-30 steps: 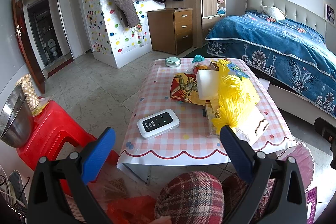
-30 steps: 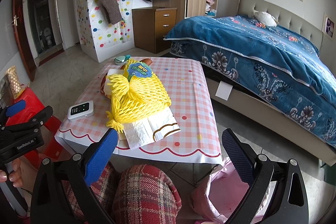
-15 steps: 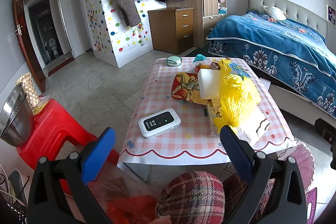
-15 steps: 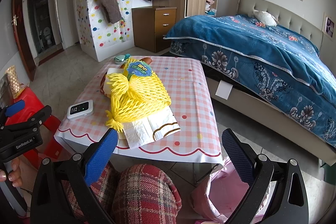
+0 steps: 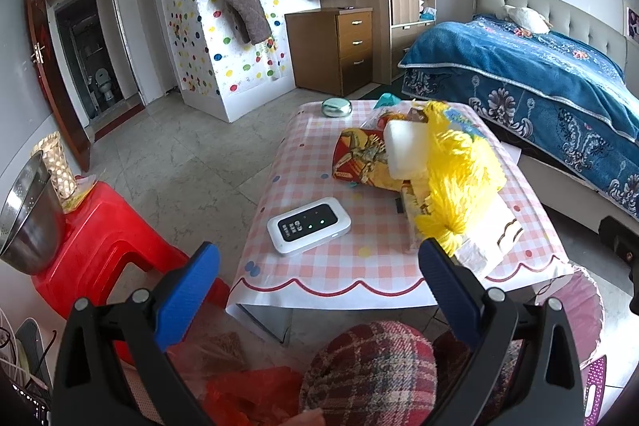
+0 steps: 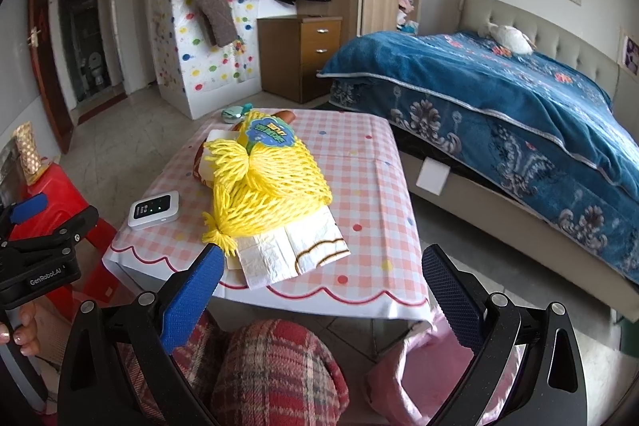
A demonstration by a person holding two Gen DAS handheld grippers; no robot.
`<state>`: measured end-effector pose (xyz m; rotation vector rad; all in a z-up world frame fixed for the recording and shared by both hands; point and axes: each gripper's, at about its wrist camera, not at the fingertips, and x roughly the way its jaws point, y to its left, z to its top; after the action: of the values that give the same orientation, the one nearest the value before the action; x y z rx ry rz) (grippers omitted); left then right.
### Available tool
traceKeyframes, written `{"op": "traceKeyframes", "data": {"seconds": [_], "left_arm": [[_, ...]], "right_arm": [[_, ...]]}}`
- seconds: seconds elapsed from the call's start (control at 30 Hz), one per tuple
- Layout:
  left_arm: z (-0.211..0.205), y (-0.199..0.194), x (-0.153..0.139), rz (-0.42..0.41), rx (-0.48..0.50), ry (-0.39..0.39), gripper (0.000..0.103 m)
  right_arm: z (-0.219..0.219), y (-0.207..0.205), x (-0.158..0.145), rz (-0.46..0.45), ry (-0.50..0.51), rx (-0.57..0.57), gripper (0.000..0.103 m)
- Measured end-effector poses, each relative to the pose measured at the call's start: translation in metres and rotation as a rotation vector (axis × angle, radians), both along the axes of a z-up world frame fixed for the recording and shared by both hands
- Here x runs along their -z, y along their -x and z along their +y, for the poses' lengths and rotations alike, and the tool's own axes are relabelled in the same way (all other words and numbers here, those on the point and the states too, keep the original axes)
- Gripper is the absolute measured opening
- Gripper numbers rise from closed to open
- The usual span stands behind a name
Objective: Collect trash
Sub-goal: 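Reach the right gripper to the yellow foam net and grasp it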
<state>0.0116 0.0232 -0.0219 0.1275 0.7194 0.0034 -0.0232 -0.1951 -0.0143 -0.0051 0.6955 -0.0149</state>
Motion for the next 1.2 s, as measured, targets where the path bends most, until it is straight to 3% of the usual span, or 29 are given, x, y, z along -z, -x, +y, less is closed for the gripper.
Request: {"op": "traceKeyframes", "data": {"seconds": [0.13,0.37,0.57,1.0,1.13,1.17,1.2], "left_arm": [[0.004,-0.006,0.009,0.019,-0.016,-0.009,0.097],[0.013,-0.023,0.024,0.038,-0.004,0.017,0.097],[0.02,-0.04,0.031,0.008,-0.044,0.007,0.097],[0.038,-0.072,0.046,0.047,-0.06,0.031,0.097],[0.038,-0.073,0.049,0.051,-0.049,0.029,0.097],[0.037,-0.074,0.05,0.051,-0.047,0.03,0.097],[0.036,-0.073,0.05,0.051,-0.044,0.03,0.097]], "right_arm": [[0.003,-0.019,0.014,-0.018,-0.06,-0.081,0.098],[0.032,-0.052,0.035,0.03,0.013,-0.166,0.098],[0.057,-0.084,0.042,0.033,0.071,-0.166,0.096],[0.101,-0.152,0.069,0.052,0.267,-0.132,0.096],[0.093,-0.158,0.069,0.049,0.254,-0.126,0.086],[0.091,-0.159,0.068,0.049,0.246,-0.121,0.064],[0.089,-0.16,0.066,0.052,0.234,-0.116,0.06]]}}
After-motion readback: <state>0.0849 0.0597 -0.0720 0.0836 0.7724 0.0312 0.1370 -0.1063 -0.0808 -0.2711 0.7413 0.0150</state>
